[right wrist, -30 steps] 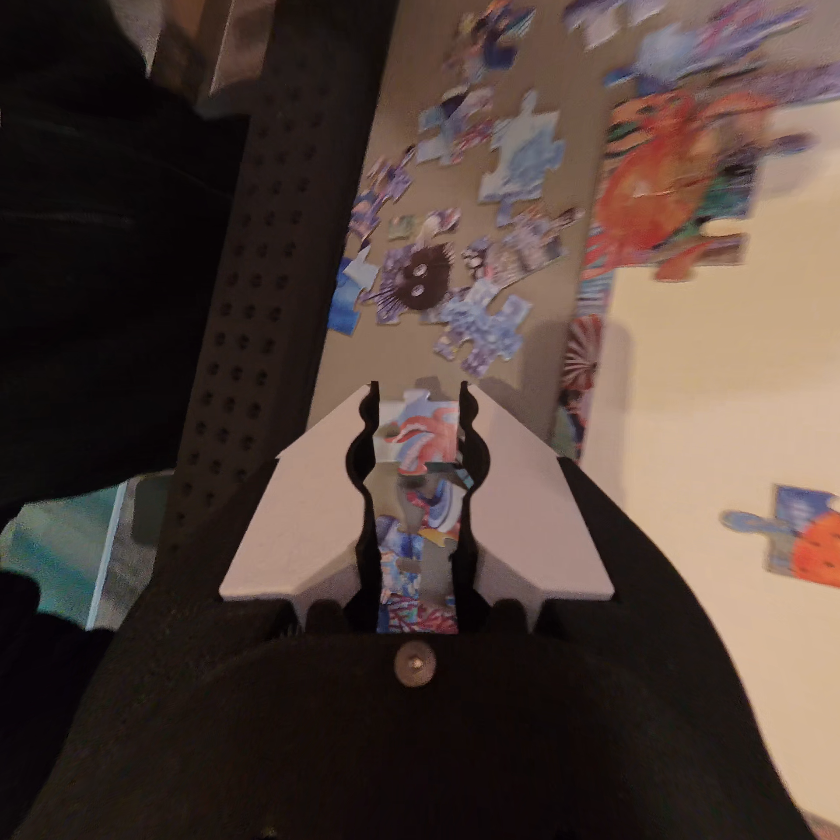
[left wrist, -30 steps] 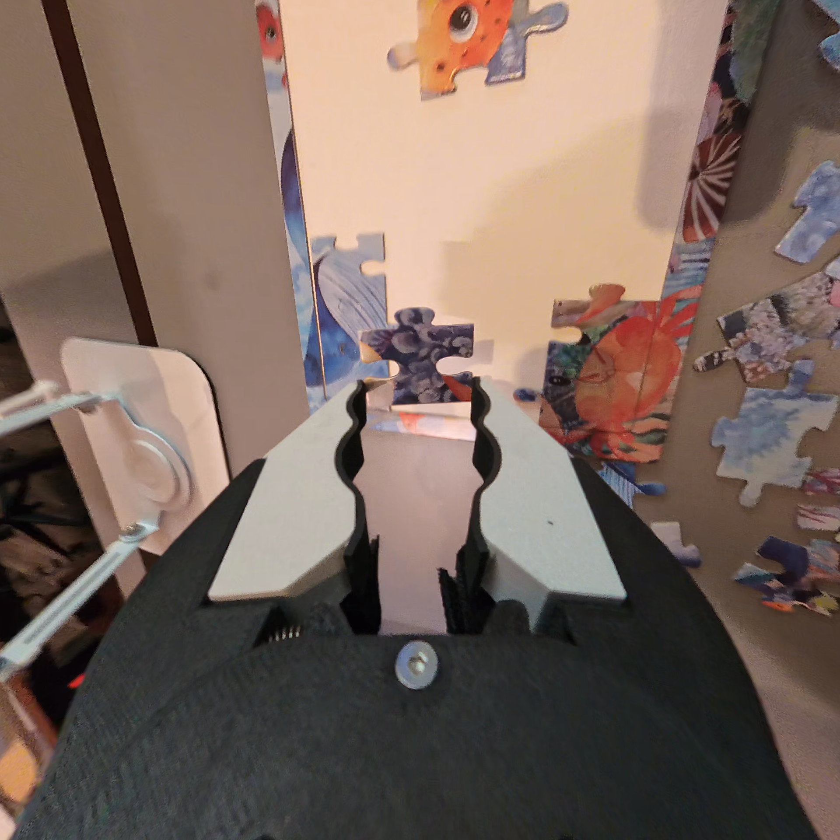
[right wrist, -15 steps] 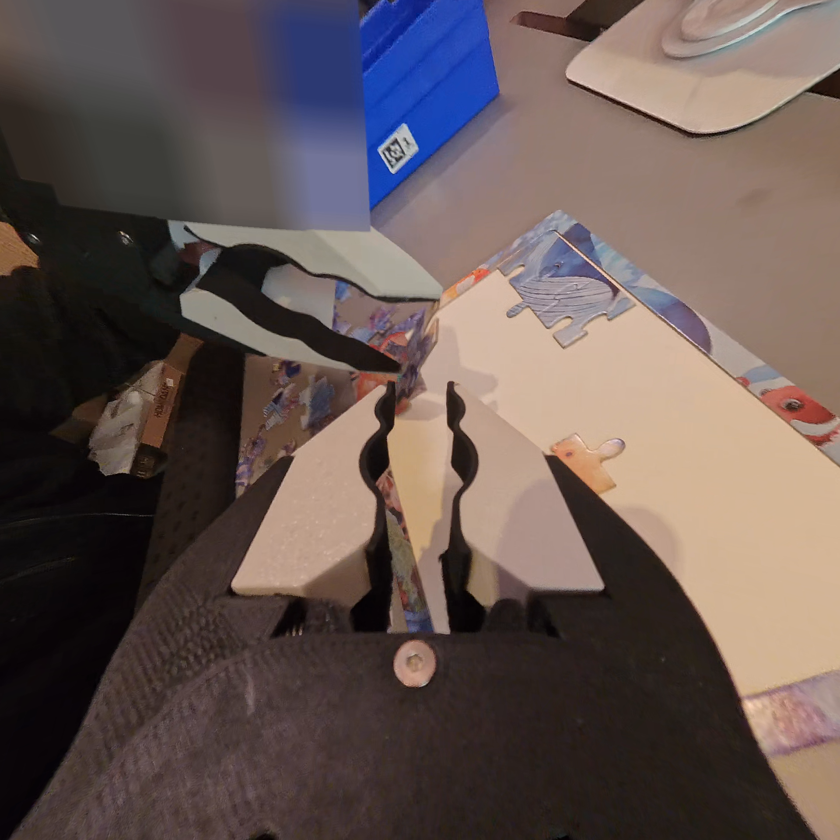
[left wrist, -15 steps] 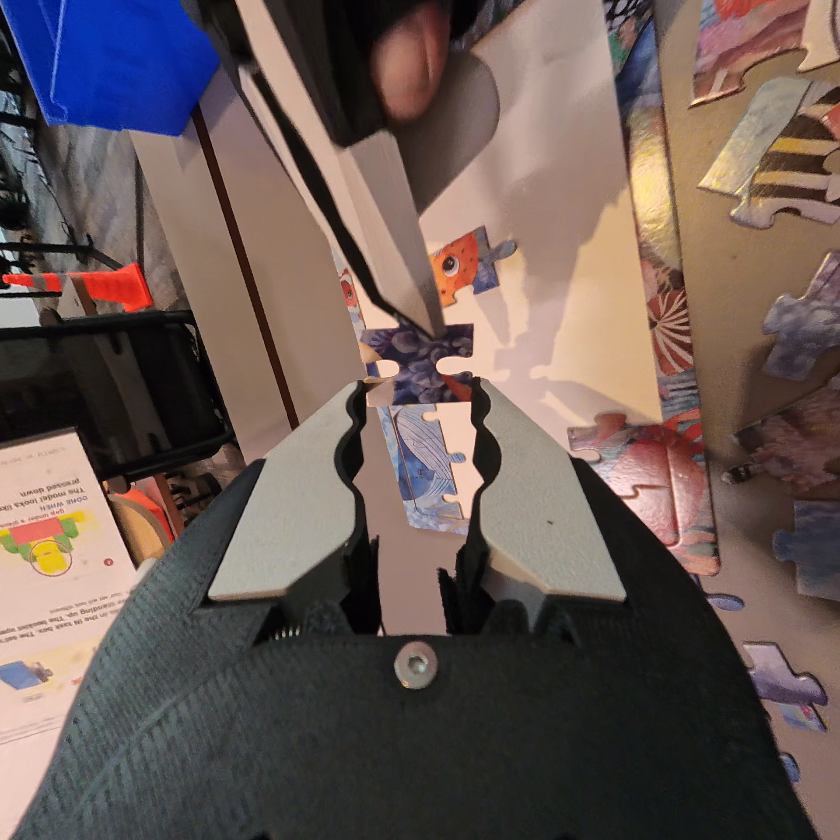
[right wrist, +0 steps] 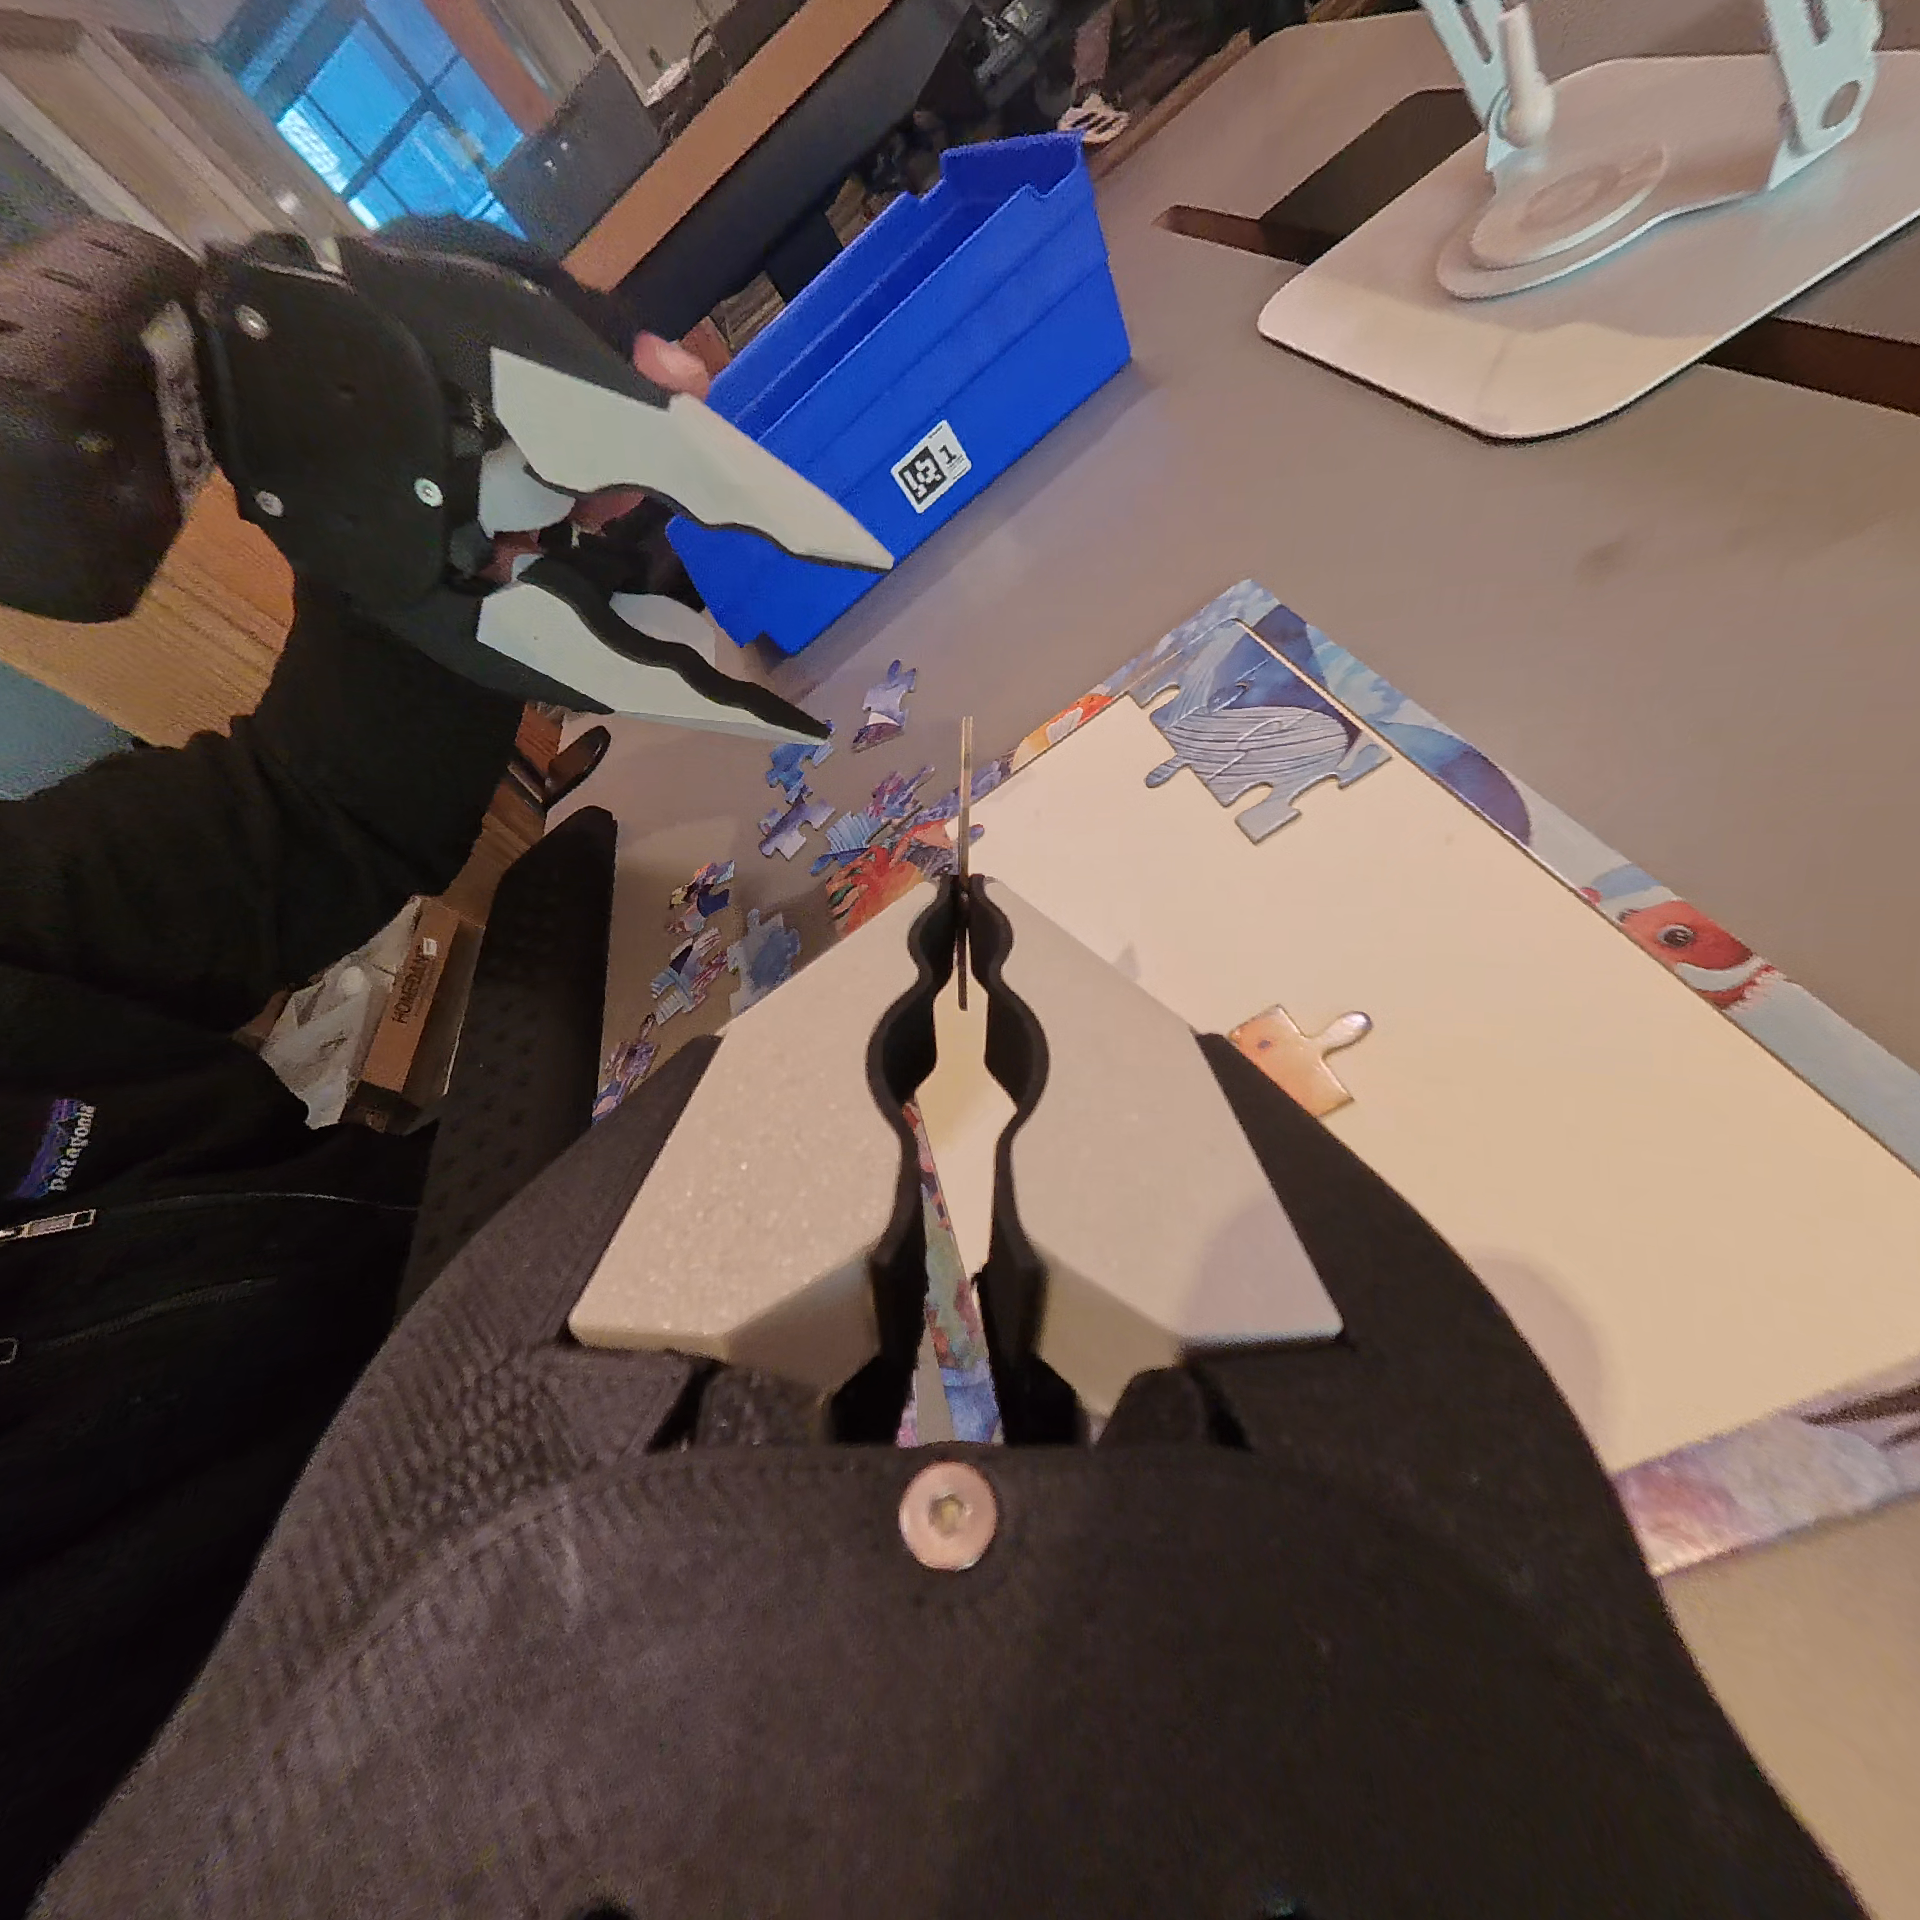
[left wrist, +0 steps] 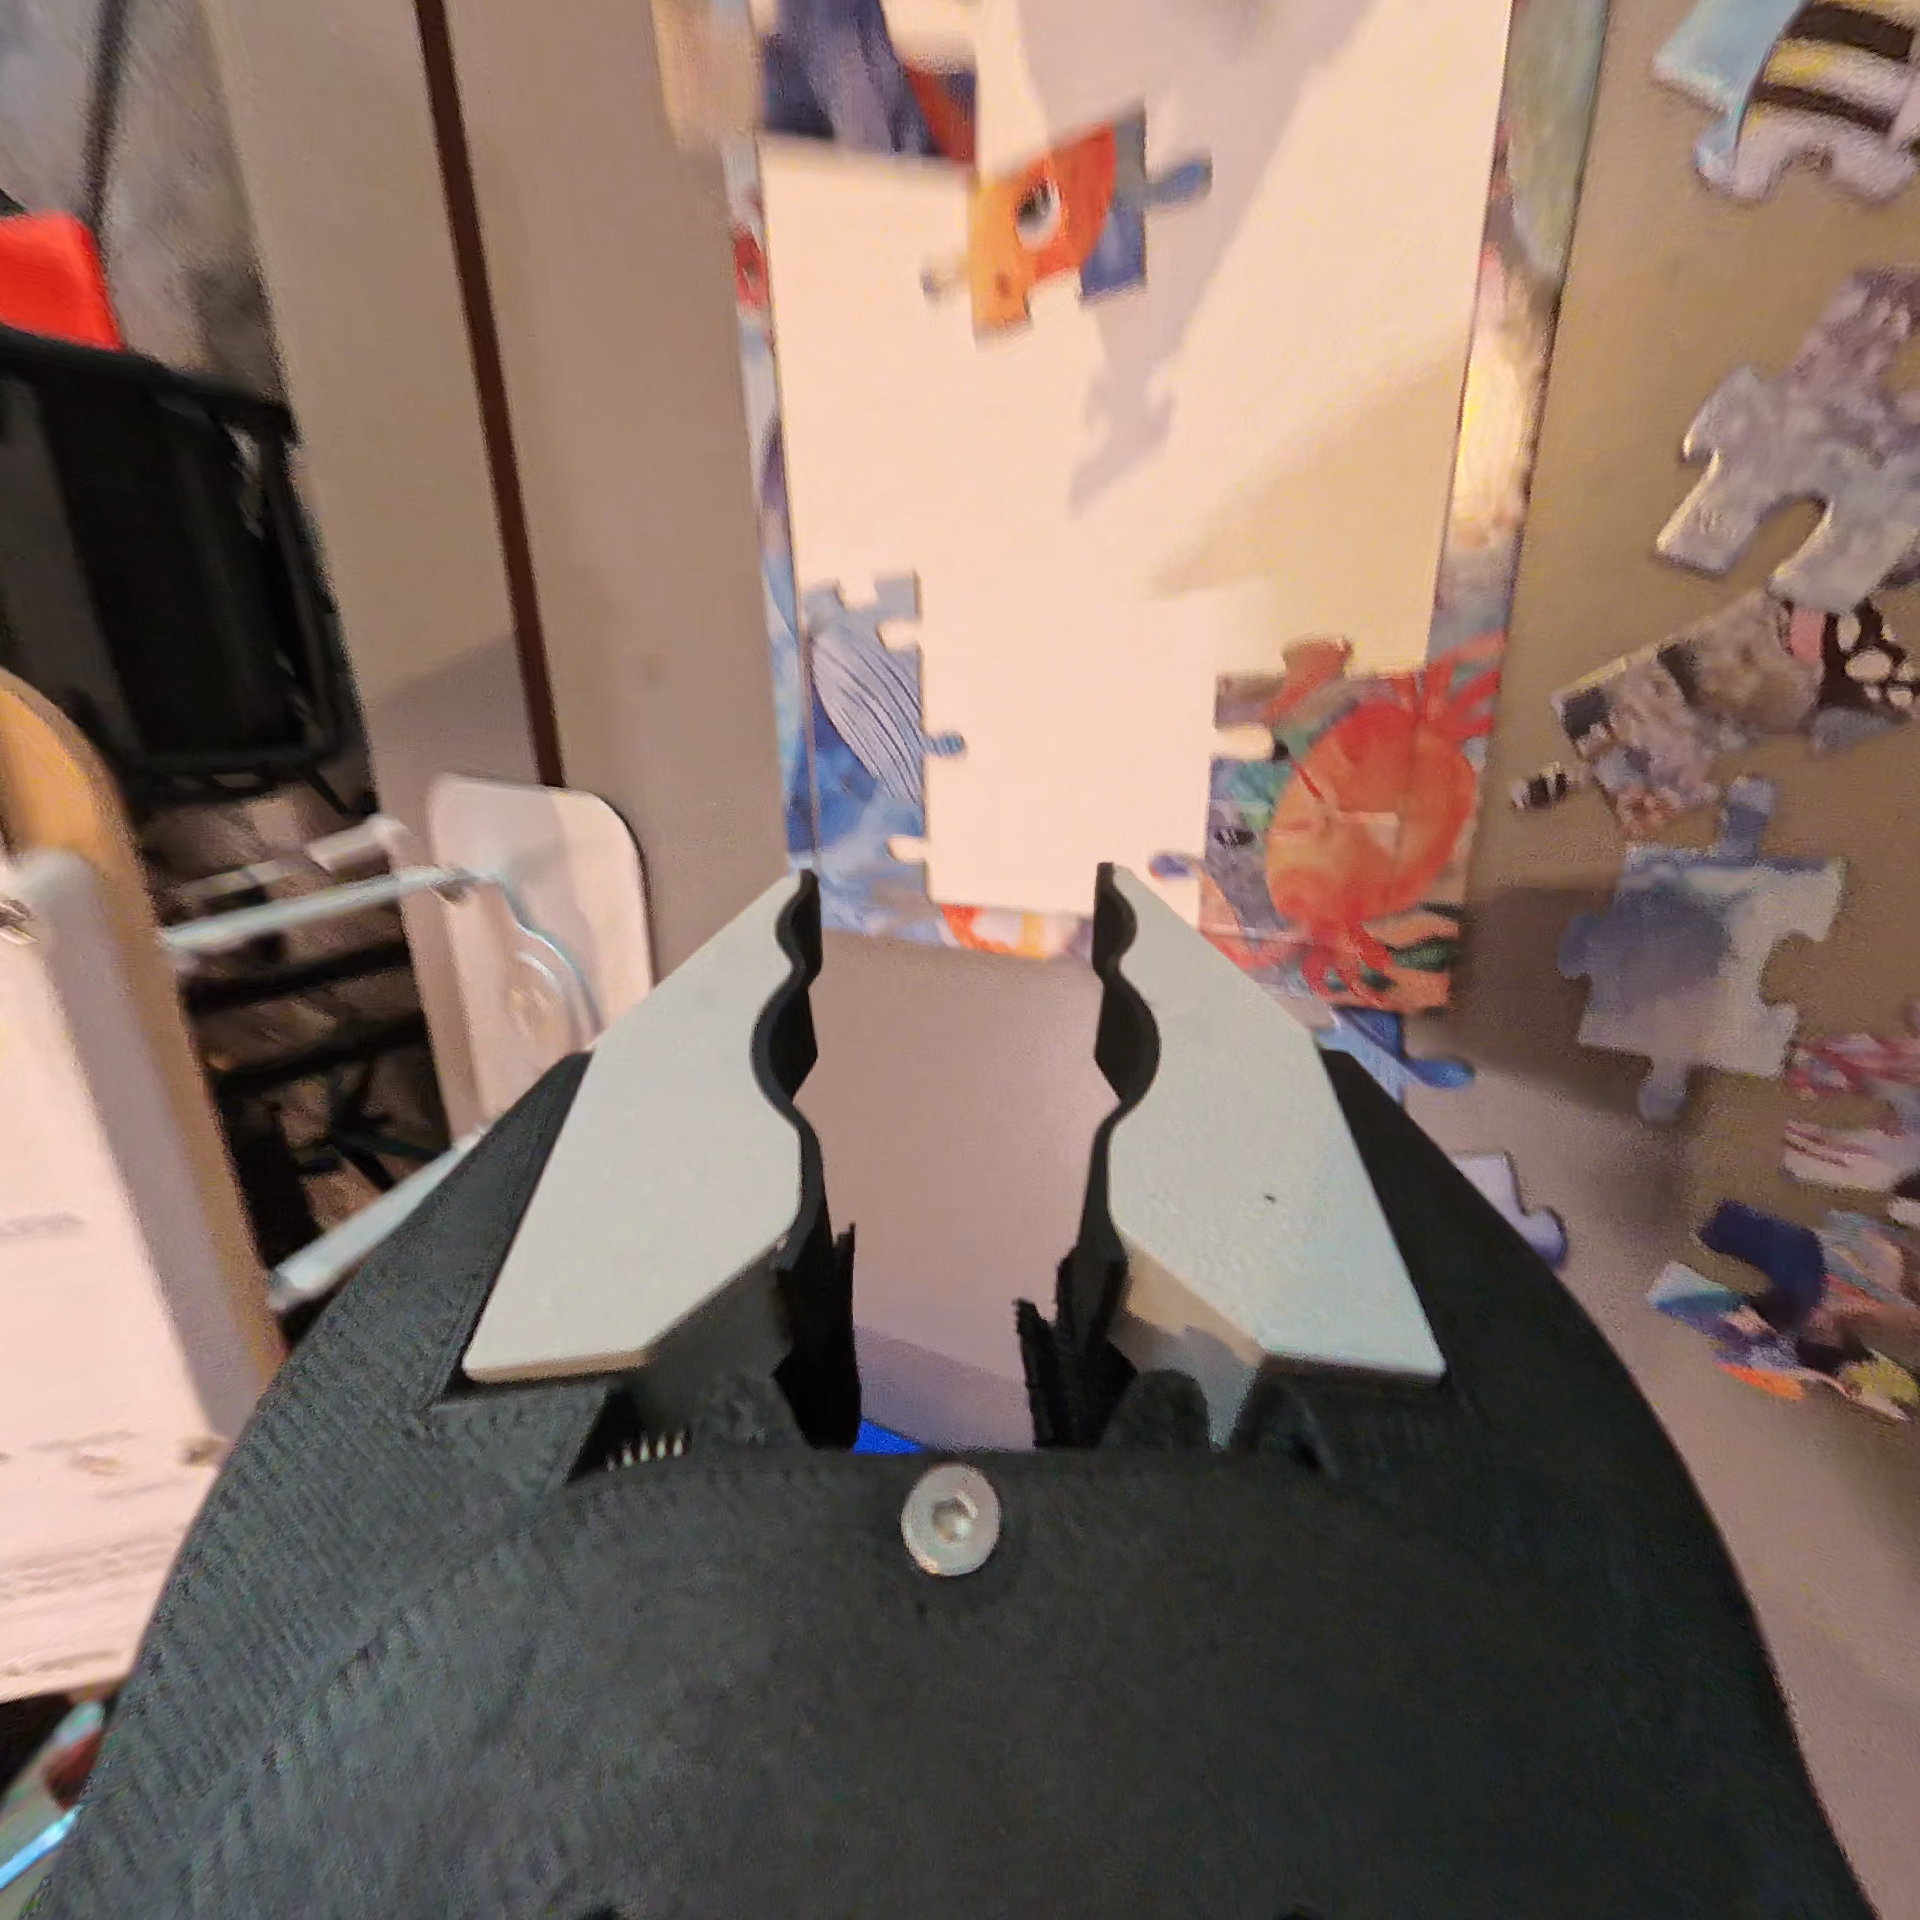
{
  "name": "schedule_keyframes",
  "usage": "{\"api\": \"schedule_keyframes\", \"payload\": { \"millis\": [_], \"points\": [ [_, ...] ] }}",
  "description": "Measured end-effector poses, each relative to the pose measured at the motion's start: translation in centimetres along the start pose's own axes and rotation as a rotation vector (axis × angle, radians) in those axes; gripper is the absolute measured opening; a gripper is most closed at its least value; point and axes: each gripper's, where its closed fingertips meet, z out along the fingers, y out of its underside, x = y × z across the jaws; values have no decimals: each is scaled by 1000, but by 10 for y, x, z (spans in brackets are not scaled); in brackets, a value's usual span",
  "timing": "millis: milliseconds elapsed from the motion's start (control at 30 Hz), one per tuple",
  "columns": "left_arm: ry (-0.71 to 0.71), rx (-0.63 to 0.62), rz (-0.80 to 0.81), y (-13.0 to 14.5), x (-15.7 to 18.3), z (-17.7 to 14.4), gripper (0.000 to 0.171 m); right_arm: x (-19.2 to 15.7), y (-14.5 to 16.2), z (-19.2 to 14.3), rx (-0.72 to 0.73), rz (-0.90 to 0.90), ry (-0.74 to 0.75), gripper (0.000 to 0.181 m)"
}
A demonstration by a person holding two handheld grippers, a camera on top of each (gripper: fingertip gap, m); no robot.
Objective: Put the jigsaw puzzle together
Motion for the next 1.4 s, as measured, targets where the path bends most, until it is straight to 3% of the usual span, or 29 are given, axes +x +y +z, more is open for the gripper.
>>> {"api": "schedule_keyframes", "payload": {
  "millis": [100,233,533,800,967,1100,1233,1400],
  "points": [
    [36,-26,-52,24,16,6,53,5,0,-9,-25,-16,34,0],
    [90,-2,-105,34,35,8,54,14,3,-26,-103,-75,140,0],
    [194,18,-101,27,70,20,56,50,10,-51,-393,-167,337,0],
    [217,73,-133,19,76,25,57,73,-1,-30,-544,-206,346,0],
    [206,107,-175,18,72,27,57,72,-16,-1,-405,-122,273,0],
    [133,155,-275,15,50,27,55,65,-25,14,-255,-39,189,0],
    [38,293,-428,-3,15,19,50,30,-50,19,-38,-30,21,0],
    [0,541,-565,-40,-28,-5,39,-21,-68,25,100,-105,-106,0]
  ]
}}
